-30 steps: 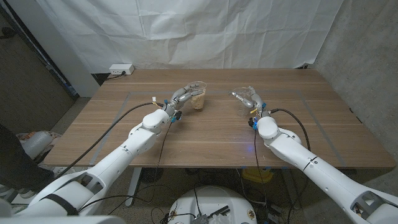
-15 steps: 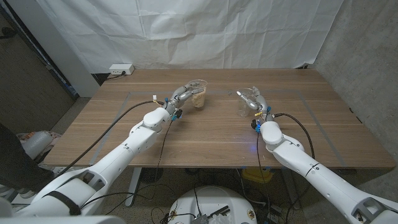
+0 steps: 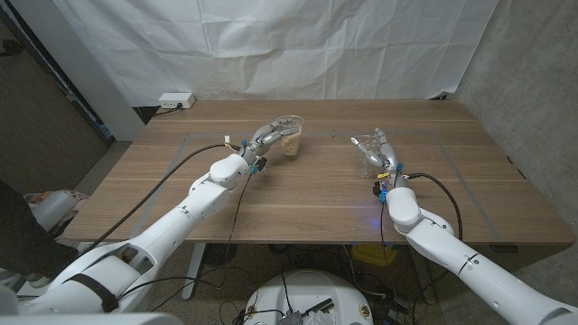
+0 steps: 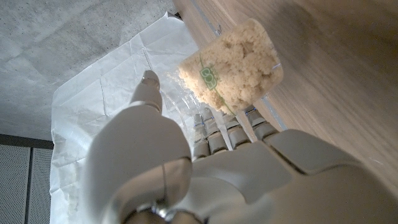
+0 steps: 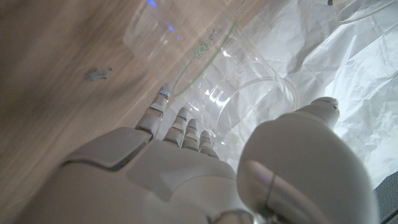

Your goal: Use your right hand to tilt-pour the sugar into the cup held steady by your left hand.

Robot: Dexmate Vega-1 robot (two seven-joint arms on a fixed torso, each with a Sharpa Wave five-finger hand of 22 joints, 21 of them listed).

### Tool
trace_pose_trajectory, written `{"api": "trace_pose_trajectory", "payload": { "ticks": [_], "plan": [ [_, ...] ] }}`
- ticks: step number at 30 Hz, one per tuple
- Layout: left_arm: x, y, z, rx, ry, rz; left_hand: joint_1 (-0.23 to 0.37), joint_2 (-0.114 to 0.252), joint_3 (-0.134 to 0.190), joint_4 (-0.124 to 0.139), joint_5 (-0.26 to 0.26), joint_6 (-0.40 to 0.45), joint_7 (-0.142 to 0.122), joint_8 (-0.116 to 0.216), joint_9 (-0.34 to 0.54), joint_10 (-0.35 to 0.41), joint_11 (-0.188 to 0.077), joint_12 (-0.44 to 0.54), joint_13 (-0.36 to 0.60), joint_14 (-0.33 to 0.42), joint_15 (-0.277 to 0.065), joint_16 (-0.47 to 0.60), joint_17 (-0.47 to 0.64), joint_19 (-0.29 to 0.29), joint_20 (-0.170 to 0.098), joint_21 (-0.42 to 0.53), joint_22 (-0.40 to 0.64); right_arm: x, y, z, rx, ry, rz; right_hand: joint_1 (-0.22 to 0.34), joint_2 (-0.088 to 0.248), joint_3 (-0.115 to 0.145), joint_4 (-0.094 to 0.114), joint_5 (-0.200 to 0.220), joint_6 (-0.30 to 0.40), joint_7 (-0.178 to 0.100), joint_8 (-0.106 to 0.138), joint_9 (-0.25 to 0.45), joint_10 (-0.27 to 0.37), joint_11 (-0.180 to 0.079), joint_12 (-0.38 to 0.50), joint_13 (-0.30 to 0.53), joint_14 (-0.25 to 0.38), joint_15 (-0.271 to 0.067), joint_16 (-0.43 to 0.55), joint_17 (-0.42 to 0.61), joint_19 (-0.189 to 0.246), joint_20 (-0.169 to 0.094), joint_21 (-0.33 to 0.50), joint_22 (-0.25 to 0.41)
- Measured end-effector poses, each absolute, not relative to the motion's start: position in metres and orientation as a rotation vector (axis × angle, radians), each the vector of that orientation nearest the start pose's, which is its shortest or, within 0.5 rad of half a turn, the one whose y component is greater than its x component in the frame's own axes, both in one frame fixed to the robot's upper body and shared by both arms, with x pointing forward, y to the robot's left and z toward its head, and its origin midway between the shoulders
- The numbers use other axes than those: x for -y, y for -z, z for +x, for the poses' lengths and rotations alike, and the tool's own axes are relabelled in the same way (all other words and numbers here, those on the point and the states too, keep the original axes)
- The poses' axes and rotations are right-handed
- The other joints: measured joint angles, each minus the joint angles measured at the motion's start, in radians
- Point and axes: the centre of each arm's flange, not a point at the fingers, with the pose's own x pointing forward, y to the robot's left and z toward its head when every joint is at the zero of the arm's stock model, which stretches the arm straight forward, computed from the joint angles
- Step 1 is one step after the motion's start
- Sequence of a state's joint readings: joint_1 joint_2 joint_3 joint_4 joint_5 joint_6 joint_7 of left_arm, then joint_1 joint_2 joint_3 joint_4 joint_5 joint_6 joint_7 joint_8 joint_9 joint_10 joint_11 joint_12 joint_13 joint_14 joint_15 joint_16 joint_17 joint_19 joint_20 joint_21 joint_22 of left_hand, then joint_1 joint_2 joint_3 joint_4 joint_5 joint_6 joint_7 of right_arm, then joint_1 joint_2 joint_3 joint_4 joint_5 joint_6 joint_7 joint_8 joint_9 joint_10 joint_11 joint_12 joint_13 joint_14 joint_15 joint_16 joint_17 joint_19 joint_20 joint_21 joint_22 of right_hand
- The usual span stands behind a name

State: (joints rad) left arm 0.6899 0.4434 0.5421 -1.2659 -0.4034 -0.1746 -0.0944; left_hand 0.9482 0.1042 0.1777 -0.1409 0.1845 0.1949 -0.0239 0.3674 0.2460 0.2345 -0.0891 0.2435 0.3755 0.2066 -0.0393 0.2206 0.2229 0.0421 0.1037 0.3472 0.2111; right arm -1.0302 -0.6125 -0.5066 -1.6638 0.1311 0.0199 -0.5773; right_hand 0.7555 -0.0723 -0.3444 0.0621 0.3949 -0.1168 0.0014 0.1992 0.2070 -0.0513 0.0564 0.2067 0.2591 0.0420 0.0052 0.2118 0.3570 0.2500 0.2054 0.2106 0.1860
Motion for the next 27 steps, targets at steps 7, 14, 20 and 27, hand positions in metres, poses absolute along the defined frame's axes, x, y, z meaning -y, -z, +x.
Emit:
{"api": "trace_pose_trajectory", "payload": {
  "ticks": [7,14,20,27],
  "plan": [
    [-0.186,0.011,0.669,0.52,0.401,0.289,0.0,0.0,-0.001,-0.001,0.0,-0.027,0.008,-0.014,0.0,-0.02,0.005,-0.008,0.0,-0.009,-0.001,0.0,0.0,-0.008,0.007,0.0,0.0,0.244,0.085,0.588,0.589,0.203,-0.417,-0.014,-0.003,0.005,0.006,0.0,-0.002,0.009,-0.001,0.0,0.004,-0.004,0.0,-0.004,0.0,-0.003,0.0,-0.005,-0.005,-0.002,0.0,0.0],
    [-0.187,0.011,0.667,0.51,0.406,0.297,0.0,0.0,-0.001,-0.001,0.0,-0.048,0.012,-0.031,-0.003,-0.039,0.01,-0.008,0.0,-0.022,0.001,0.0,0.0,-0.011,0.011,0.0,0.0,0.246,0.086,0.585,0.601,0.219,-0.41,-0.018,0.0,0.007,0.015,0.0,0.004,0.015,0.004,0.0,0.011,-0.011,0.0,-0.004,0.001,-0.004,0.0,-0.009,0.003,-0.009,0.0,0.0],
    [-0.188,0.012,0.666,0.505,0.415,0.304,-0.01,-0.011,-0.005,-0.005,0.0,-0.099,0.022,-0.063,-0.009,-0.082,0.028,-0.025,-0.009,-0.056,0.006,-0.016,-0.005,-0.029,0.015,-0.013,-0.002,0.246,0.084,0.581,0.613,0.23,-0.406,-0.027,-0.001,0.007,0.015,0.0,0.004,0.015,0.004,0.0,0.011,-0.011,0.0,-0.009,0.001,-0.004,0.0,-0.009,0.003,-0.009,0.0,0.0],
    [-0.189,0.015,0.665,0.485,0.447,0.318,-0.025,-0.025,-0.019,0.003,0.0,-0.209,0.056,-0.134,-0.027,-0.178,0.072,-0.046,-0.027,-0.143,0.047,-0.035,-0.014,-0.081,0.038,-0.035,-0.002,0.247,0.082,0.578,0.624,0.242,-0.405,-0.031,-0.005,0.01,0.018,0.0,0.004,0.015,0.004,0.0,0.011,-0.011,0.0,-0.009,0.005,0.0,0.0,-0.014,0.003,-0.009,0.0,0.0]
  ]
}}
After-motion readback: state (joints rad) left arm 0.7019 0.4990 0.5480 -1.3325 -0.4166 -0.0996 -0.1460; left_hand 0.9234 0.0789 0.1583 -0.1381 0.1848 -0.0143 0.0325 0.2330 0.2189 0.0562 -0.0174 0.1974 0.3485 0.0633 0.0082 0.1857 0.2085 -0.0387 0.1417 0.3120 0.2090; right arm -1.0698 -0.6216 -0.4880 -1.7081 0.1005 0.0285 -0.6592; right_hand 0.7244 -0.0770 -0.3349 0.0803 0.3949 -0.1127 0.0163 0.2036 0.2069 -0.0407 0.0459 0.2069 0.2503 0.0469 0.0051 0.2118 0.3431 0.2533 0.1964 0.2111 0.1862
